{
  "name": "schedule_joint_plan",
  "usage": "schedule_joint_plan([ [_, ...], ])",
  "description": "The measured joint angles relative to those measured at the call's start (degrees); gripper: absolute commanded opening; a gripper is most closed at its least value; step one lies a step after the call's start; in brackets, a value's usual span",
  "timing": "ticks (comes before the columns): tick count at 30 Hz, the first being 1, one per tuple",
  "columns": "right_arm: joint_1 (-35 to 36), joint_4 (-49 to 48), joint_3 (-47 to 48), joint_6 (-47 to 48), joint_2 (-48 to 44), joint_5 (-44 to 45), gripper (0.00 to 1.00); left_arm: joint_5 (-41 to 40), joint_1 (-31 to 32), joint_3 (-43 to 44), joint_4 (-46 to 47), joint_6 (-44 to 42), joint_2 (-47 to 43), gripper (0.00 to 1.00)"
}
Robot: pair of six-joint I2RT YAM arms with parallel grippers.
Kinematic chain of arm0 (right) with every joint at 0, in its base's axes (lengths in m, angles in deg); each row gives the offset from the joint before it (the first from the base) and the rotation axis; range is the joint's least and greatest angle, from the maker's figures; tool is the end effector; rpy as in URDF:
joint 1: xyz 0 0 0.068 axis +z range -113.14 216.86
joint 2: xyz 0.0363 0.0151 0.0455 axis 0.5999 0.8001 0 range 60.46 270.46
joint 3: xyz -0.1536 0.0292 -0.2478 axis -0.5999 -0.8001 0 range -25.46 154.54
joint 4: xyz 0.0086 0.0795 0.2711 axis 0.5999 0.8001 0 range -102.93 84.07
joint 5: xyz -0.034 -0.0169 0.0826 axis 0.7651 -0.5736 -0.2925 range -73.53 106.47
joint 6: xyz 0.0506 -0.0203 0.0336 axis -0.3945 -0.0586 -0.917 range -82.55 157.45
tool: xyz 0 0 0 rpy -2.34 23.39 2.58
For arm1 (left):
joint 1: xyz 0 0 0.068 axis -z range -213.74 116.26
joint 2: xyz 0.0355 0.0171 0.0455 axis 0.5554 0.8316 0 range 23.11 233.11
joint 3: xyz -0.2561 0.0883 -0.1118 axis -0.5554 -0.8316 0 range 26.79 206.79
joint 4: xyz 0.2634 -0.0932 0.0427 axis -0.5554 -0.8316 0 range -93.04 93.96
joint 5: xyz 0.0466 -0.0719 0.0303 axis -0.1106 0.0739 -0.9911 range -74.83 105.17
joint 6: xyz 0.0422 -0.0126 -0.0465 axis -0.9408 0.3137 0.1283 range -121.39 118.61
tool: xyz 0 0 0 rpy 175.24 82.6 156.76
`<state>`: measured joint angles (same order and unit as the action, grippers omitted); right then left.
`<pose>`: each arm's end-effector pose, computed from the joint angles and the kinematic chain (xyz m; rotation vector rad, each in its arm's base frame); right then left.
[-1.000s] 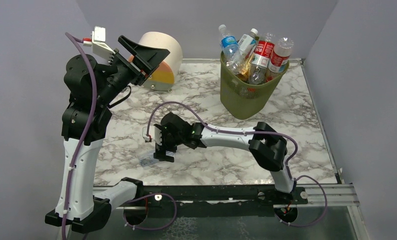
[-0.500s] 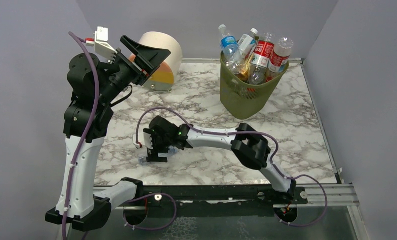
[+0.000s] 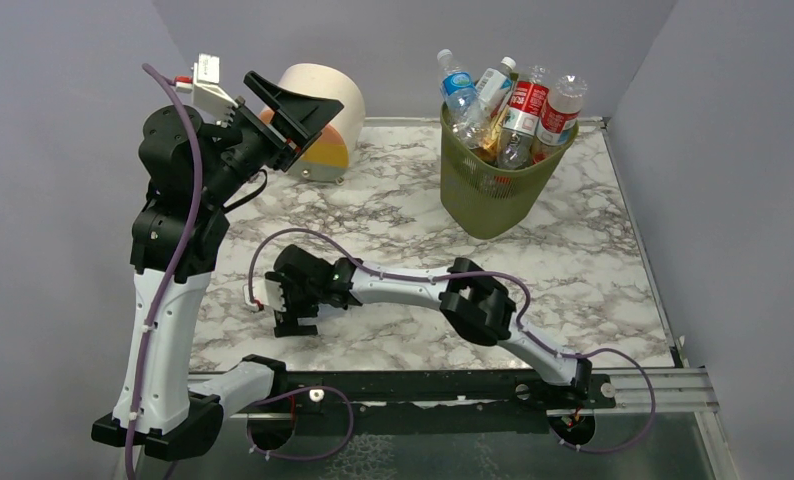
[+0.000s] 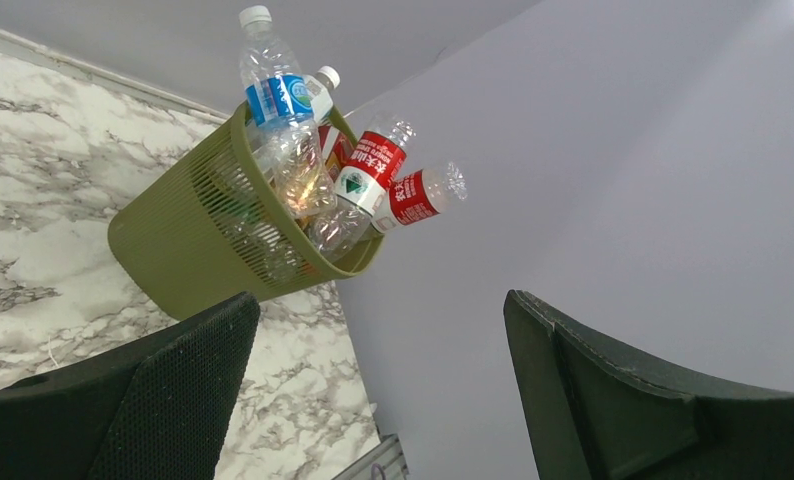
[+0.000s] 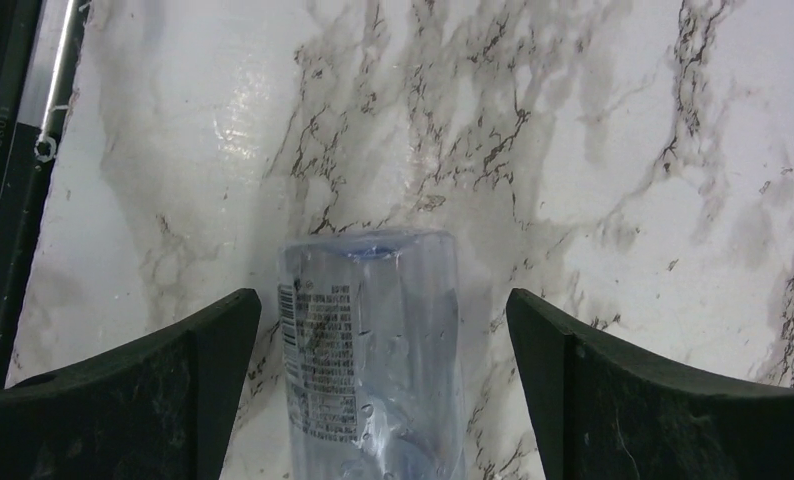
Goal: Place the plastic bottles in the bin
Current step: Pick up the plastic bottle at the center of the board.
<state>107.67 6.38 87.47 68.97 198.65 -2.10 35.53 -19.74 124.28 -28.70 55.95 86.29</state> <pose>0.1777 0.5586 0.1586 -1.9773 1.3803 0.7092 0.1890 -0.0649 0.5715 -0.3274 1.6536 -1.2367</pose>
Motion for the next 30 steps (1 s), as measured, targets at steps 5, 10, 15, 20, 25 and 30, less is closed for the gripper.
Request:
schedule_joint_plan([
  [5, 0.0, 1.3, 3.6, -0.8, 2.1, 0.1, 0.68, 0.0, 0.0, -0.3, 0.0, 0.0, 0.0, 0.99],
  [10, 0.0, 1.8, 4.2, -1.7, 2.2, 0.4, 0.55, 0.0, 0.0, -0.6, 0.0, -0.2, 0.0, 0.99],
  [15, -0.5, 1.8, 3.9, -2.9, 1.9, 1.8, 0.50, 0.0, 0.0, -0.6, 0.0, -0.2, 0.0, 0.99],
  [20, -2.3, 1.5, -4.1, -5.3, -4.0, 2.7, 0.50, 0.0, 0.0, -0.6, 0.4, -0.1, 0.0, 0.99],
  [25, -7.0, 1.1, -14.8, -8.2, -15.6, 4.0, 0.50, 0.0, 0.0, -1.0, 1.6, 0.1, 0.0, 0.99],
  [30, -12.4, 0.3, -21.6, -11.4, -28.3, 5.1, 0.51, 0.0, 0.0, -1.5, 2.7, 0.3, 0.3, 0.99],
])
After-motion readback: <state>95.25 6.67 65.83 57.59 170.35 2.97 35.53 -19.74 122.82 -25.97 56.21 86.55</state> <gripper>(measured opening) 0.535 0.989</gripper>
